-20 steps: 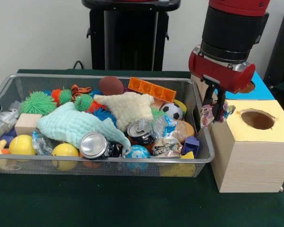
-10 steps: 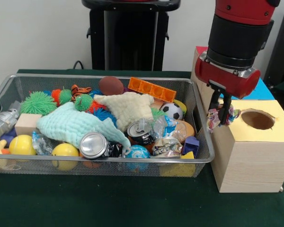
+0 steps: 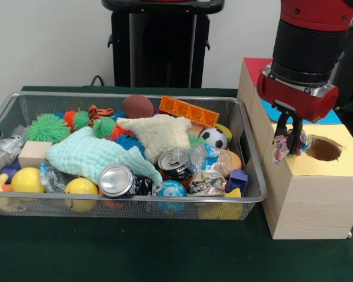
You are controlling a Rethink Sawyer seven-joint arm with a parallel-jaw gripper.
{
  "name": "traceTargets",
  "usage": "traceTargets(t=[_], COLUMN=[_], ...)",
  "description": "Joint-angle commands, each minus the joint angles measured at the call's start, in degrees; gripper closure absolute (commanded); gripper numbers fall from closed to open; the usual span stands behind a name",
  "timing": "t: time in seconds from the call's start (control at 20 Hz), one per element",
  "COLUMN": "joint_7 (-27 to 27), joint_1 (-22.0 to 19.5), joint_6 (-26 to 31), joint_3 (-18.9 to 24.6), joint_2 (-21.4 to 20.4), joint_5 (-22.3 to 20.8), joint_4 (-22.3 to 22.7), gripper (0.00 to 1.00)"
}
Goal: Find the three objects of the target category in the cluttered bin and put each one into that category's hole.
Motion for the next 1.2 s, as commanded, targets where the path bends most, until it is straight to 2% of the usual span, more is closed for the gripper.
traceTargets(t=[0.05,0.35,0.6,1.2], joint_7=[14.15,13.37,13.14,13.49], joint_1=[-0.41,0.79,1.53,3.51], joint_6=[-3.69,-5.63,-6.72,-6.99], joint_3=[5.40,5.69,5.38,6.05], joint_2=[1.34,0.94,2.61,3.41], joint_5=[4.01,5.61,6.16,8.81], joint_4=[8.65,12.23,11.98,12.66], gripper=[1.00,1.00,1.00,1.00])
